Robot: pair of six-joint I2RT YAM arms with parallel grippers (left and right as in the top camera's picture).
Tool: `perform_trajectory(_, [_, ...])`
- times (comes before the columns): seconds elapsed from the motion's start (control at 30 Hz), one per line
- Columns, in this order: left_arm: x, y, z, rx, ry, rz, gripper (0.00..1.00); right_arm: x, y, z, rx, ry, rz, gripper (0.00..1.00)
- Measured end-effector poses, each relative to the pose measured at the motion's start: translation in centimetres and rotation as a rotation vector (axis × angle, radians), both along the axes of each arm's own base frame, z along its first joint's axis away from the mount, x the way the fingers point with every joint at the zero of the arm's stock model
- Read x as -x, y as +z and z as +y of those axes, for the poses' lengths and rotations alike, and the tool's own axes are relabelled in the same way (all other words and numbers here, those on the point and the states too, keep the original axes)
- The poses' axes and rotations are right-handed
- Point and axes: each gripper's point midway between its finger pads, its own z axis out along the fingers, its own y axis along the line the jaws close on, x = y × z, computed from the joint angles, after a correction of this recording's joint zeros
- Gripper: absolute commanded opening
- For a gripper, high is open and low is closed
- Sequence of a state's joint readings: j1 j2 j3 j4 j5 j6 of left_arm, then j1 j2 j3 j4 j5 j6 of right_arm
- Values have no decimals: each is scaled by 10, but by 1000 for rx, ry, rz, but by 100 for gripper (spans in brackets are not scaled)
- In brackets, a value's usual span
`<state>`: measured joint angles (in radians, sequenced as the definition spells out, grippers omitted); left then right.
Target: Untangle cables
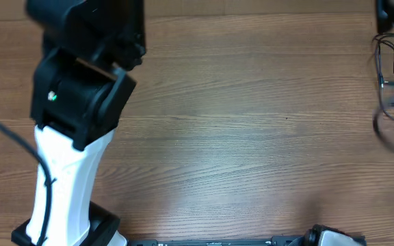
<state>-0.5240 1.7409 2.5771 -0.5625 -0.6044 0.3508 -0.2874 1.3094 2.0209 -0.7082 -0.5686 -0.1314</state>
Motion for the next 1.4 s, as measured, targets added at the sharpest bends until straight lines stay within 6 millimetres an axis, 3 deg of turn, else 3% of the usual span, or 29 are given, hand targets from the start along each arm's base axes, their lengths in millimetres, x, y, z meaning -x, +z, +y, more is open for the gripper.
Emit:
perform_trajectory(0.07, [2,-8,7,-59,46,47,100,29,21,9,42,3,-82,100])
perform_trajectory(0.17, [0,-31,13,-115,78,139,100,54,23,17,108,0,-97,100])
perform_trajectory(0.23, [-3,-50,15,-146,75,201,100,56,10,18,147,2,-58,100])
perform_trajectory(0.33, [-4,-81,28,-167,76,278,100,36,-11,15,196,19,-40,100])
perform_trajectory(0.43, [3,-115,58,-162,115,333,100,8,-52,13,208,68,12,100])
perform_trajectory(0.57, [32,-150,106,-108,186,289,99,-21,-137,19,170,191,133,100])
perform_trajectory(0.67, [65,-167,124,-69,196,211,100,-18,-191,30,121,286,219,100])
perform_trajectory(0.73, [90,-175,131,-51,194,155,100,-7,-209,38,96,334,251,100])
perform_trajectory(0.87, [133,-185,141,-24,191,64,100,28,-212,52,88,381,261,100])
perform_trajectory(0.97, [148,-198,143,-20,187,48,100,60,-201,57,125,374,223,100])
perform_trajectory(1.13, [138,-231,140,-44,179,126,100,106,-187,64,192,333,131,100])
perform_trajectory(1.23, [133,-239,139,-52,179,154,100,130,-202,66,196,280,109,100])
perform_trajectory(1.4, [133,-239,141,-53,193,152,100,141,-228,50,153,90,57,100])
